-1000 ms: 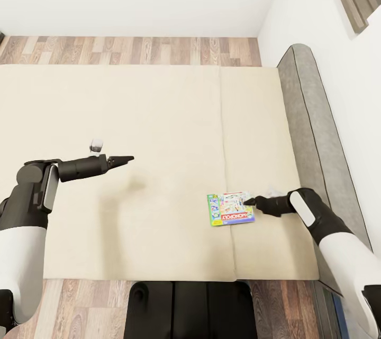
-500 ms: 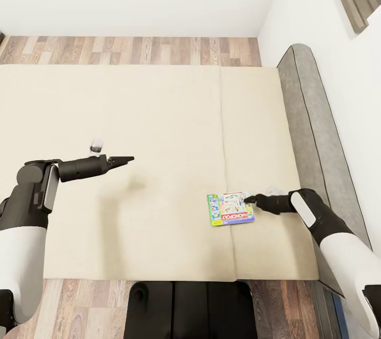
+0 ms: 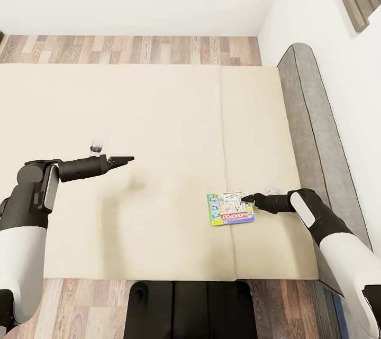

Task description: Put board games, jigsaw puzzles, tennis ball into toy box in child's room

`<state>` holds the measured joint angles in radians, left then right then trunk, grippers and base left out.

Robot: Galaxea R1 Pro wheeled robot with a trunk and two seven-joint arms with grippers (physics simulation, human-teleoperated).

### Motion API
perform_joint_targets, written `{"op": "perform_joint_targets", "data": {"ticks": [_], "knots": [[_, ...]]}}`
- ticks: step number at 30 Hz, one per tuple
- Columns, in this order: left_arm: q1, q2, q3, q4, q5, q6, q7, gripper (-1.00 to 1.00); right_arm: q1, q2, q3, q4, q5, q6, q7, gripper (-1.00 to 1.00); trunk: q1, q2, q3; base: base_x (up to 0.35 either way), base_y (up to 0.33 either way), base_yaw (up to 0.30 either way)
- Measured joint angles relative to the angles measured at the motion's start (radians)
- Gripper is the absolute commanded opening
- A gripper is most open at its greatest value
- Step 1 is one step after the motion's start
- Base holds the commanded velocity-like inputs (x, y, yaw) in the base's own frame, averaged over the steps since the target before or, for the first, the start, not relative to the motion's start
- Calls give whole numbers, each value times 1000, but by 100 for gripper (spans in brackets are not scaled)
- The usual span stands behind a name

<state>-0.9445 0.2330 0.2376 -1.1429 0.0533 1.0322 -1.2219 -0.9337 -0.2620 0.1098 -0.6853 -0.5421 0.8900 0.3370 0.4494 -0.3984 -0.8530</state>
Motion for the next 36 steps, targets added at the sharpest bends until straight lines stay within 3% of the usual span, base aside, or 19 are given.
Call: {"op": "perform_joint_targets", "data": {"ticks": [36], "knots": [[0,0,-1,0,2,0,0,100,1,-1,7,-12,4,-60,29,100,0,0,-34,0,0,0]]}}
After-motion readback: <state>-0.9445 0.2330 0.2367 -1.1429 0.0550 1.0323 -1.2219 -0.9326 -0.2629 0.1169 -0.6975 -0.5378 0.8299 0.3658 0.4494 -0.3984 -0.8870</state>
